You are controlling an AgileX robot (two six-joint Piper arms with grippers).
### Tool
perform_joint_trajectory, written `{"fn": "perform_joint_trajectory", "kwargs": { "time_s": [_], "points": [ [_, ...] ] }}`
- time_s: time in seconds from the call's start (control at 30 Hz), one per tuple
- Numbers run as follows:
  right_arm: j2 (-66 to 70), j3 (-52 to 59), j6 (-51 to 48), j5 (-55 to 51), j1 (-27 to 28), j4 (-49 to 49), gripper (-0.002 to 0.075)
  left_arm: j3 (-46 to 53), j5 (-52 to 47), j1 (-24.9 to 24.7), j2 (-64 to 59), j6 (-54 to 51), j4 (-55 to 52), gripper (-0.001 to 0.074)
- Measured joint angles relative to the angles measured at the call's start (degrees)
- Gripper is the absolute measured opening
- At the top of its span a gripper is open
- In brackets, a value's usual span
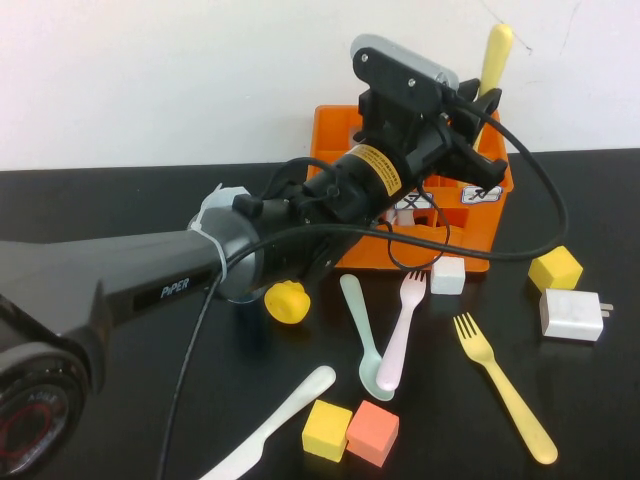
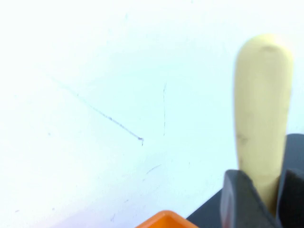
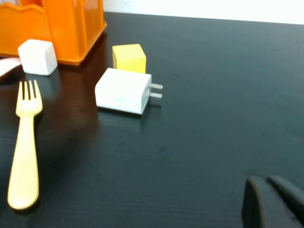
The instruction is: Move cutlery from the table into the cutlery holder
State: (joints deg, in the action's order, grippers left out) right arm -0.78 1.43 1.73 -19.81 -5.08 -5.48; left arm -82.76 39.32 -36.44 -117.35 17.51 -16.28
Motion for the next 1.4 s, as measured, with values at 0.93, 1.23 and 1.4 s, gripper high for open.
{"fn": "perform_joint_trajectory", "kwargs": {
  "time_s": [0.93,1.23,1.4],
  "points": [
    [0.0,0.0,0.0,0.0,0.0,0.0,-0.0003,21.2,-23.1,-0.1,39.8,50.0,-55.9,0.0002],
    [0.0,0.0,0.0,0.0,0.0,0.0,-0.0003,36.4,-28.9,-0.1,54.0,55.9,-65.0,0.0000],
    [0.0,0.0,0.0,0.0,0.0,0.0,-0.0003,44.1,-38.0,-0.1,62.4,63.4,-65.1,0.0000]
  ]
}}
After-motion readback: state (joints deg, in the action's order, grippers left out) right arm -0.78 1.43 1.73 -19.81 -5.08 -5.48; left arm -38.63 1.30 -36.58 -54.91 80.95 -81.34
